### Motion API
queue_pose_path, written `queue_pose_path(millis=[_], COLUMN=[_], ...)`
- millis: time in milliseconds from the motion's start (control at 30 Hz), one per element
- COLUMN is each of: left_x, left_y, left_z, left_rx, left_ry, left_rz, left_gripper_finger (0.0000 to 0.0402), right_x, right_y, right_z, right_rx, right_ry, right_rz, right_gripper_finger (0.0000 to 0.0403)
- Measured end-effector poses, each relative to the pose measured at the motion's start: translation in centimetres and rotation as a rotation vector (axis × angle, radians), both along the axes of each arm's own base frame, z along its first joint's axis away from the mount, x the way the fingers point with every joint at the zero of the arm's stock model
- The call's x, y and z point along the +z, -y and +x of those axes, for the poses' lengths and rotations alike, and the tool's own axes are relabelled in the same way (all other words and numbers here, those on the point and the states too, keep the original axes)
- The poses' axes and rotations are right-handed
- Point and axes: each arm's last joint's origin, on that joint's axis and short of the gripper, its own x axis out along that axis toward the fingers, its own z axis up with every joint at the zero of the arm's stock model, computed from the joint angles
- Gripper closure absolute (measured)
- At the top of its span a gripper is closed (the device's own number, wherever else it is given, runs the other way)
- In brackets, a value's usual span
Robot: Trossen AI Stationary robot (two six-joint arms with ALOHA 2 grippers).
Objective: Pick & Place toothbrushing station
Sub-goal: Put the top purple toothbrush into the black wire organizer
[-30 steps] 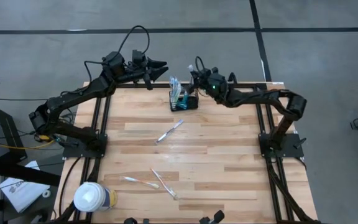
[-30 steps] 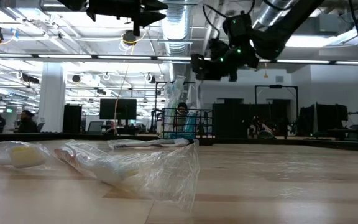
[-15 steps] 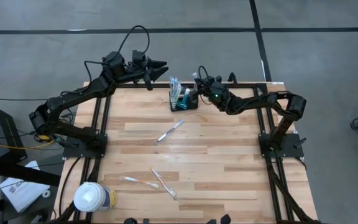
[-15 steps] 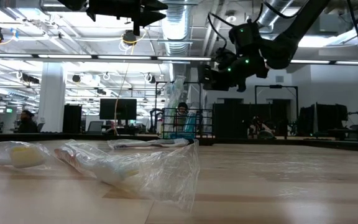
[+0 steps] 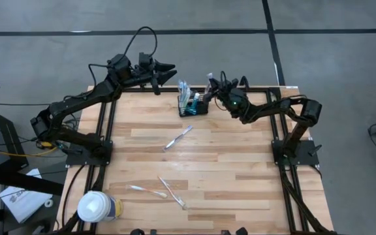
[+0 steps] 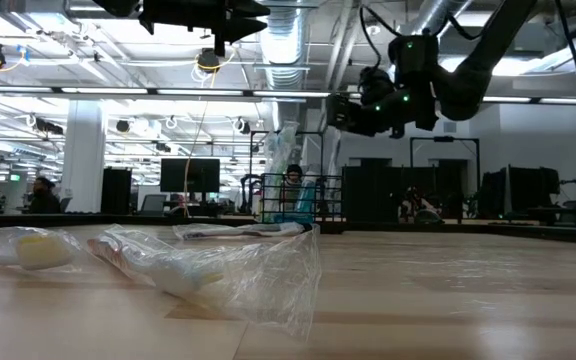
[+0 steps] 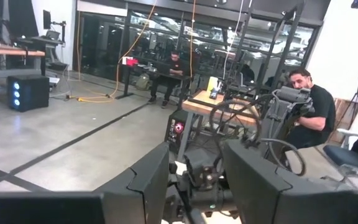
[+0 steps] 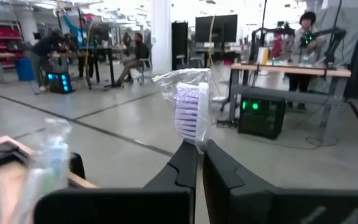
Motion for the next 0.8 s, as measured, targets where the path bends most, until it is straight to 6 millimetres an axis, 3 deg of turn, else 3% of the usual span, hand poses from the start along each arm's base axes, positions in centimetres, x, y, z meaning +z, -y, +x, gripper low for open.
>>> queue_pose_path(millis=[100,367,567,800], left_x=[0.0,0.0,-0.1,-1.5], left_y=[0.0,0.0,0.0,0.0], left_z=[0.0,0.0,0.0,0.1], left_rx=[0.003,0.002,0.002,0.002], left_ry=[-0.009,-0.011,-0.012,-0.048], left_rz=[0.033,0.038,0.038,0.025], left_gripper_finger=[0.0254,0.0254,0.0254,0.0254], right_x=[-0.4,-5.2,-5.9,-5.7], right_y=[-0.1,-0.9,-0.4,-0.4], right_z=[0.2,2.5,4.0,4.0], right_rx=[0.013,0.053,0.036,0.034], right_ry=[-0.014,0.017,0.016,-0.025], right_rz=[0.005,-0.001,-0.015,-0.039], right_gripper_finger=[0.0403,0.0403,0.0403,0.0403])
